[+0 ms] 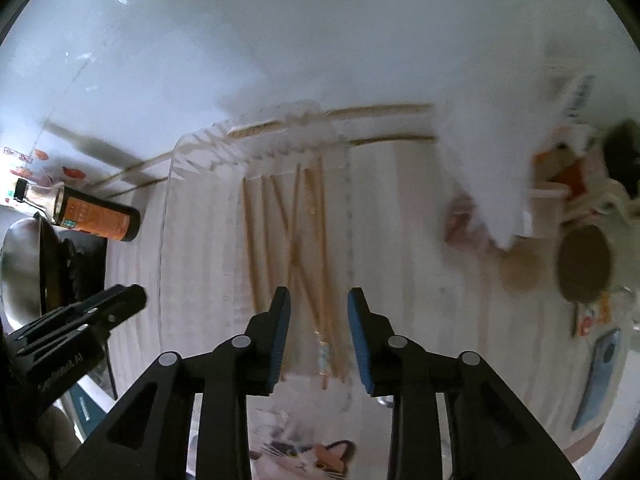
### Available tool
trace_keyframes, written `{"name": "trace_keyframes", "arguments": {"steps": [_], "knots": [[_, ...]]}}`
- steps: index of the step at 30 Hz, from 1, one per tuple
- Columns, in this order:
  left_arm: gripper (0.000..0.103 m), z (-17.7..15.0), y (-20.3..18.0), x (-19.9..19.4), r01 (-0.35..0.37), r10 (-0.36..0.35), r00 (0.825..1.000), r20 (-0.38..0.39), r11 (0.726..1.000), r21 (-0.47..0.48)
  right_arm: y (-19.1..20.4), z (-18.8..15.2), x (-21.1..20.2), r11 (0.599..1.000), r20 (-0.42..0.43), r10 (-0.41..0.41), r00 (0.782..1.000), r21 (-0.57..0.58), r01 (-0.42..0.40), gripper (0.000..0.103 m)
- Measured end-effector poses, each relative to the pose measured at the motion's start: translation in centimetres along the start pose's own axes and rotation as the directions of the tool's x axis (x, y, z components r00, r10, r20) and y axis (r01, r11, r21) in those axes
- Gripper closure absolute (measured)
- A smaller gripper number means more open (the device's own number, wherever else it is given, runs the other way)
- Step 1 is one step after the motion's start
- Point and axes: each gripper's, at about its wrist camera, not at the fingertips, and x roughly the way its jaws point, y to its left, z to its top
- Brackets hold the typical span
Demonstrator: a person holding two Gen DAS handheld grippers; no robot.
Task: Organize utensils
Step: 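Carry both chopsticks into the clear basket and open both tools, then grasp a steel spoon by its handle with the left tool while the right tool grasps another spoon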
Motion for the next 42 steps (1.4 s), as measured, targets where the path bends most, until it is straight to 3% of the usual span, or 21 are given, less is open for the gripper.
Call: {"name": "trace_keyframes", "arguments": {"steps": [3,5,7,11,14,16,19,20,21,24,27,30,31,32,33,34,41,42], "knots": [[0.028,-1.8,0.4,-1.6,-0.05,0.049,0.995,0.09,0.999,0.001,-1.5,-1.4,-2.5,0.999,0.054,-0.023,0.998,0.025,0.022,0.06],[0.005,-3.5,0.0,-2.3,-0.076,0.073,0.988,0.134,0.997,0.023,-2.9,-3.3,-4.1,0.998,0.093,-0.04,0.995,0.049,0.035,0.053],[0.003,-5.1,-0.5,-2.4,-0.069,0.06,0.987,0.152,0.996,0.053,-4.3,-4.9,-5.2,0.997,0.126,-0.057,0.99,0.063,0.05,0.045],[0.0,-8.5,-2.7,-1.9,-0.062,0.047,0.991,0.126,0.991,0.119,-8.0,-10.1,-6.4,0.985,0.157,-0.143,0.977,0.121,0.124,0.044],[0.0,-11.6,-5.1,-1.3,-0.015,0.003,0.997,0.08,0.989,0.149,-11.1,-13.7,-6.4,0.973,0.132,-0.164,0.977,0.187,0.138,0.044],[0.0,-14.0,-6.8,-0.5,0.043,-0.044,0.999,0.006,0.991,0.13,-13.6,-16.6,-6.2,0.958,0.108,-0.183,0.977,0.244,0.153,0.044],[0.001,-17.6,-10.3,1.9,0.148,-0.132,0.982,-0.137,0.982,0.118,-16.9,-20.3,-5.8,0.935,0.07,-0.192,0.979,0.316,0.161,0.044],[0.003,-18.5,-11.3,2.6,0.175,-0.152,0.972,-0.179,0.977,0.119,-17.6,-21.2,-5.5,0.928,0.057,-0.195,0.979,0.334,0.165,0.044],[0.005,-19.9,-13.0,4.0,0.222,-0.189,0.947,-0.259,0.969,0.105,-18.5,-22.3,-5.3,0.921,0.048,-0.197,0.979,0.353,0.168,0.044],[0.022,-22.5,-16.5,6.8,0.275,-0.222,0.899,-0.378,0.957,0.092,-21.3,-24.9,-4.7,0.894,0.018,-0.202,0.979,0.412,0.177,0.044],[0.036,-23.9,-19.6,9.5,0.268,-0.201,0.872,-0.447,0.959,0.091,-23.6,-26.6,-3.9,0.872,0.002,-0.2,0.98,0.456,0.177,0.044],[0.054,-24.2,-21.0,10.9,0.22,-0.148,0.883,-0.446,0.969,0.114,-25.5,-27.9,-3.8,0.859,-0.002,-0.198,0.98,0.482,0.175,0.044],[0.059,-24.0,-21.5,10.6,0.205,-0.134,0.9,-0.416,0.97,0.13,-26.1,-28.2,-3.7,0.855,-0.003,-0.198,0.98,0.488,0.175,0.044],[0.083,-24.0,-22.0,10.5,0.2,-0.126,0.909,-0.397,0.968,0.151,-26.4,-28.4,-3.7,0.852,-0.003,-0.199,0.98,0.493,0.174,0.044],[0.091,-24.0,-22.4,10.5,0.186,-0.107,0.916,-0.387,0.967,0.173,-26.9,-28.7,-3.6,0.849,-0.003,-0.197,0.98,0.5,0.172,0.044],[0.094,-24.0,-22.4,10.4,0.168,-0.091,0.926,-0.368,0.969,0.182,-27.4,-29.0,-3.4,0.845,-0.005,-0.19,0.982,0.509,0.166,0.044],[0.099,-23.5,-21.1,9.9,0.182,-0.079,0.935,-0.347,0.944,0.276,-28.0,-29.2,-2.3,0.847,-0.02,-0.146,0.989,0.515,0.135,0.044],[0.099,-23.2,-20.6,9.8,0.161,-0.055,0.942,-0.331,0.94,0.302,-27.9,-28.9,-2.1,0.851,-0.018,-0.138,0.99,0.509,0.128,0.044]]}}
